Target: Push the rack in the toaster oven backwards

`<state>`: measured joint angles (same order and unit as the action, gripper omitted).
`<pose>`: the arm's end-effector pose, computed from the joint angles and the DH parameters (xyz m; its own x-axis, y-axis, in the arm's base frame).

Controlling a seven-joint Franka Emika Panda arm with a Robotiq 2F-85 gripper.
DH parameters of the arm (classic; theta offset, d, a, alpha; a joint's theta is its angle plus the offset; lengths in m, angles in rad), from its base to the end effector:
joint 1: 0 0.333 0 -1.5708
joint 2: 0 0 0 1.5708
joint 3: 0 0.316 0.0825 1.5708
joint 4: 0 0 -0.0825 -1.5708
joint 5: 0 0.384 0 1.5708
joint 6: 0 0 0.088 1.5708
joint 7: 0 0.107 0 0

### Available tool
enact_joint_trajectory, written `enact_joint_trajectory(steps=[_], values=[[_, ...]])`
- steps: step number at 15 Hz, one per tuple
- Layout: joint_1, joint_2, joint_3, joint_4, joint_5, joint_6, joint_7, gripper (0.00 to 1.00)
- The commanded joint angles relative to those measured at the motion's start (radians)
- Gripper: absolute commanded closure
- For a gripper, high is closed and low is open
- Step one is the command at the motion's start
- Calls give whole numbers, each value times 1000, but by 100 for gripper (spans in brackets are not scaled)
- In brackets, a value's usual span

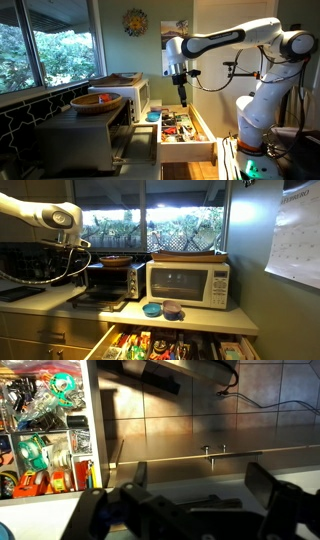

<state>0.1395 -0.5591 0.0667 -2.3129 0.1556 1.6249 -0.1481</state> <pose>0.3573 0.0945 0.5386 0.9399 0.3229 -0.1111 0.3076 -0.9418 -0.1352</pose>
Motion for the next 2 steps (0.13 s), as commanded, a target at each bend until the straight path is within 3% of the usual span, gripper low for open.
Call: enact_joint_trajectory(steps=[1,2], values=[[0,-5,0,-2,1,-2,1,0],[-1,-6,0,-2,2,-2,2,0]])
